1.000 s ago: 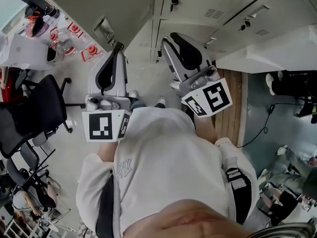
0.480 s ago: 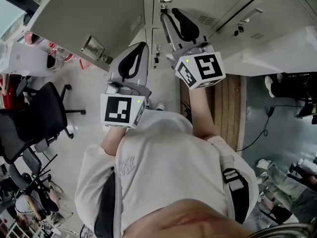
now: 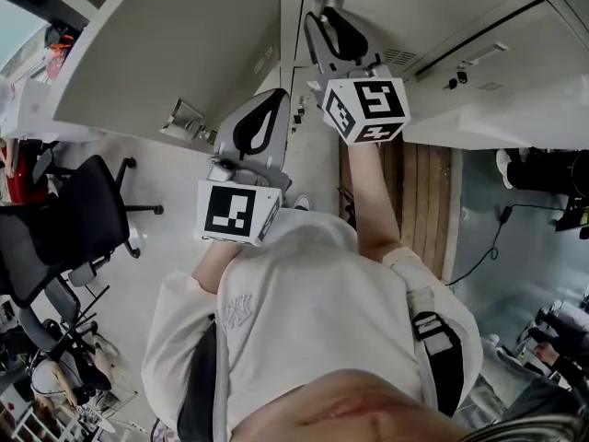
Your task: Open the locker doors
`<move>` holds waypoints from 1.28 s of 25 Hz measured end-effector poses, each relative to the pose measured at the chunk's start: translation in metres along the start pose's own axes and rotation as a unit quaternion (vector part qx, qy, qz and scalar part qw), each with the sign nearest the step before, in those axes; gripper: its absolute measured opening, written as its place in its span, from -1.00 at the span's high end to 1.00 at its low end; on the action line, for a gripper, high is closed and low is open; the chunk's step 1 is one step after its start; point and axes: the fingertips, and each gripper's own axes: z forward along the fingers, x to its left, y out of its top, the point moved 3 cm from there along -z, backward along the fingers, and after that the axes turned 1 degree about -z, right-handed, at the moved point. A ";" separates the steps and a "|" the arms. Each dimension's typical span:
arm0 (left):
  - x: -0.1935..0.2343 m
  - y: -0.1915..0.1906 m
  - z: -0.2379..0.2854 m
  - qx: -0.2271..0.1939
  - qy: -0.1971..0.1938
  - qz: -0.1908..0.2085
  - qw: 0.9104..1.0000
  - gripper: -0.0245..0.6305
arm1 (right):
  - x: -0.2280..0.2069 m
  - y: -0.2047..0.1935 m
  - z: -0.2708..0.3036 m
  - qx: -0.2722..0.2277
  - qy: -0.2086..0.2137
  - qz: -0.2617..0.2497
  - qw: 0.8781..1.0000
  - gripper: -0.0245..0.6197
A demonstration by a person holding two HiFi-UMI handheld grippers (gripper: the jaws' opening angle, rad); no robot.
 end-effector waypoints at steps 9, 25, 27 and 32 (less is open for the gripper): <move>0.003 -0.007 -0.003 0.007 0.001 0.002 1.000 0.93 | 0.002 -0.004 0.002 -0.004 0.006 -0.001 1.000 0.70; -0.052 -0.006 0.005 -0.004 -0.059 0.008 0.998 0.93 | 0.026 0.008 -0.131 -0.053 0.107 0.000 0.993 0.70; -0.064 -0.006 0.006 -0.005 -0.070 0.008 0.998 0.93 | 0.023 0.009 -0.152 -0.059 0.116 -0.001 0.992 0.70; -0.093 -0.009 0.006 -0.009 -0.090 0.013 0.996 0.93 | 0.011 0.010 -0.200 -0.055 0.121 -0.022 0.991 0.70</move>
